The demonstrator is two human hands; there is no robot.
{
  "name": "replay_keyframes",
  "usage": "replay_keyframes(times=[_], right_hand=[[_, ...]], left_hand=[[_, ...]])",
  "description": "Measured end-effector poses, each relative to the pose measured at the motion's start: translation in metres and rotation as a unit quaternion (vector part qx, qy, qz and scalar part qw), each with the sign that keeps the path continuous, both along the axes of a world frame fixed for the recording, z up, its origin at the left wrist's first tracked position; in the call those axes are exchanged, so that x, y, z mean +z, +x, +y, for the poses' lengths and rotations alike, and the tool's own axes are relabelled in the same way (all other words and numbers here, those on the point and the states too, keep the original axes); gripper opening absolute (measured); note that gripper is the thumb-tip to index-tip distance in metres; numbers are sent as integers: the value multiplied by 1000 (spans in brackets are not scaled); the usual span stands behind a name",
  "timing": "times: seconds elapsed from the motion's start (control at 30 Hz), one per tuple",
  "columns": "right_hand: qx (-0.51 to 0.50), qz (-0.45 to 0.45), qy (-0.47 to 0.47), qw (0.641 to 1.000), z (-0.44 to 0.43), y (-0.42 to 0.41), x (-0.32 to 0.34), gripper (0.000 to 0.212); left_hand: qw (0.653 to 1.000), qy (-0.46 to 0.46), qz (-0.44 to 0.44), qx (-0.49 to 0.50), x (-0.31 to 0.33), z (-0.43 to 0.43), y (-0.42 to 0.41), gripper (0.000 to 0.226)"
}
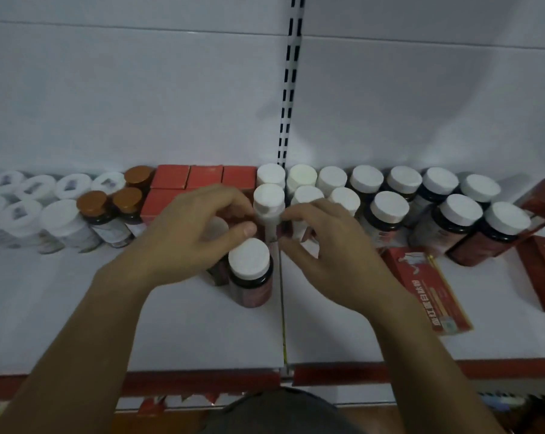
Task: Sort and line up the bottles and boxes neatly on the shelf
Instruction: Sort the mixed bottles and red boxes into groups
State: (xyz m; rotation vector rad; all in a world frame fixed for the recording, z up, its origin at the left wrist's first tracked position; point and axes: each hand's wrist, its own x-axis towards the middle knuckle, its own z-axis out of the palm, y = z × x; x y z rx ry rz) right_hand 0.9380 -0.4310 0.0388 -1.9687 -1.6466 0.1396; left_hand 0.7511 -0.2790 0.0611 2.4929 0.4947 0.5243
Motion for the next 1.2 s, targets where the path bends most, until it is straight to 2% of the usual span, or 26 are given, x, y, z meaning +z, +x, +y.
replay_keyframes(times=[0.07, 0.13, 0.23, 0.3, 0.43, 0.6, 0.7, 0.77, 0.87, 0.9, 0.97, 1.03, 1.2], right_hand=[[65, 81, -6, 995, 0, -10, -7, 46], [109, 143, -22, 983, 5, -24, -10, 58], [91, 158, -15, 983, 14, -41, -20, 58], [73, 135, -5, 988, 10, -41, -24, 54], [8, 76, -9, 997, -20, -17, -23, 57], [-53, 92, -8, 994, -52, 33, -27, 66], [-32, 109, -20, 993, -60, 48, -24, 73], [-21, 110, 4, 994, -65, 60, -13, 61], [-54, 62, 90, 993, -70, 94, 4, 34], [-66, 37, 86, 993, -69, 108, 7, 32], [-69, -17, 8, 997, -64, 133, 10, 43], [-37, -33, -62, 997, -55, 148, 8, 52], [3, -13, -28, 1000, -44, 148, 1, 50]], left_hand=[[997, 74, 0, 9, -24, -7, -1, 20], [990, 120, -62, 49, -41, -11, -1, 25], [981, 27, -174, 86, -52, -13, -4, 20], [974, -24, -200, 105, -60, -14, -6, 14], [973, -19, -204, 106, -73, -26, -3, 16], [957, 41, -216, 188, -80, -61, 19, 15], [957, 40, -213, 194, -76, -63, 25, 14], [962, 12, -202, 183, -70, -70, 32, 13], [973, -21, -173, 150, -68, -93, 56, 14], [974, -31, -173, 144, -68, -102, 66, 14], [971, -38, -184, 149, -71, -119, 85, 15], [965, -34, -192, 174, -72, -131, 96, 15], [954, -32, -199, 222, -71, -145, 109, 15]])
